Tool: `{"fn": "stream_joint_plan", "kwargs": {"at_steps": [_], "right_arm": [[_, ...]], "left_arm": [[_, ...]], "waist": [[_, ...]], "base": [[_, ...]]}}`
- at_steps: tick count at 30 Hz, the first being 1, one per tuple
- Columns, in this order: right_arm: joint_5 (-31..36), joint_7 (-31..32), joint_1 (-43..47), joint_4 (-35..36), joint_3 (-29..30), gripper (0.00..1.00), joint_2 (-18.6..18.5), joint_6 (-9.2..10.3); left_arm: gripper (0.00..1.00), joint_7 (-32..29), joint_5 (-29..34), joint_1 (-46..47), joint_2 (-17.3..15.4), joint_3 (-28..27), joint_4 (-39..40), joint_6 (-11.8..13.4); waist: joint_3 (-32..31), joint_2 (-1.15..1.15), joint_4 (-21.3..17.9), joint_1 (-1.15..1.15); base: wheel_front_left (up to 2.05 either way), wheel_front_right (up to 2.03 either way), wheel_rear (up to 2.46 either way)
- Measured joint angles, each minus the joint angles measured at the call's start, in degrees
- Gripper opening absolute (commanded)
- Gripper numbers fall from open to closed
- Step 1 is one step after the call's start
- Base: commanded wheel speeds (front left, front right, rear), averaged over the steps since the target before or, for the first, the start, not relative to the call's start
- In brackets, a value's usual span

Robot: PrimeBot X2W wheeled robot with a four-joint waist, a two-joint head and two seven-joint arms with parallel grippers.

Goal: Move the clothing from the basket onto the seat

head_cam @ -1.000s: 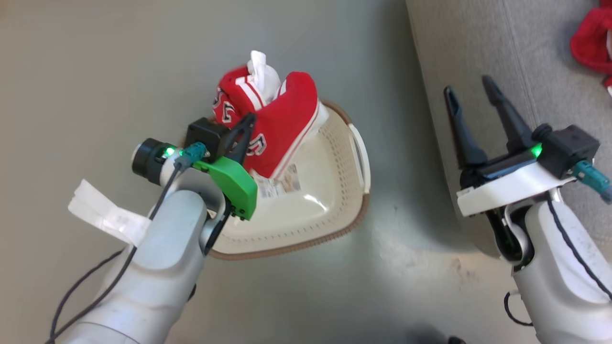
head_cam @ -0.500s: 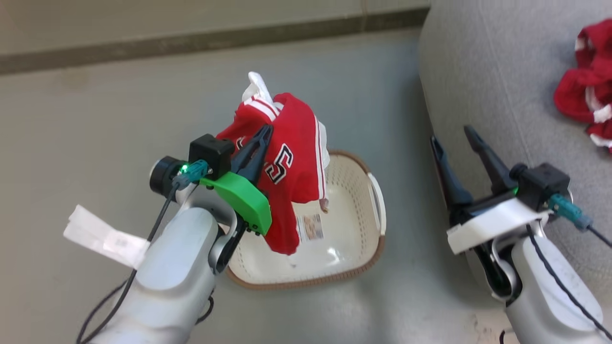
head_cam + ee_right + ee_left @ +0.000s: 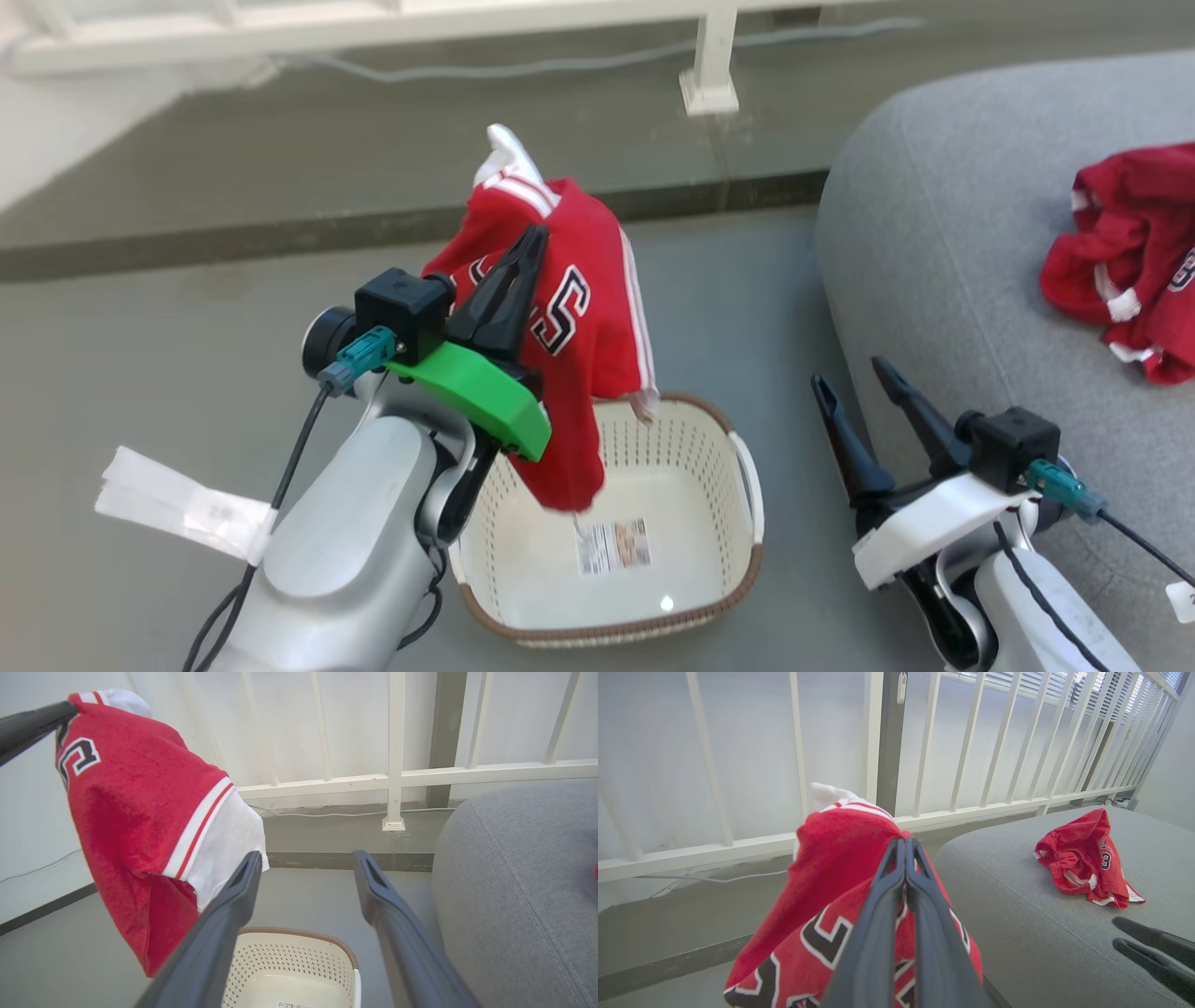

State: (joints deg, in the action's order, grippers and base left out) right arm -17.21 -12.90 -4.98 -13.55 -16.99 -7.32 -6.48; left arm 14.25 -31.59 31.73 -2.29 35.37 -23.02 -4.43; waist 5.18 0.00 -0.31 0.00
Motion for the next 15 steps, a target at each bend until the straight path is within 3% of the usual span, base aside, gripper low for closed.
{"fn": "stream_joint_plan", "kwargs": {"at_steps": [15], "right_arm": [[-0.54, 2.04, 3.49, 3.81, -1.74, 1.00, 0.62, 0.11]], "left_arm": [[0.00, 0.16, 0.00, -2.98, -0.03, 1.44, 10.34, 2.33]], "waist": [[-5.42, 0.00, 0.82, 0.00]], "base": [[0.00, 0.00, 0.00]]}}
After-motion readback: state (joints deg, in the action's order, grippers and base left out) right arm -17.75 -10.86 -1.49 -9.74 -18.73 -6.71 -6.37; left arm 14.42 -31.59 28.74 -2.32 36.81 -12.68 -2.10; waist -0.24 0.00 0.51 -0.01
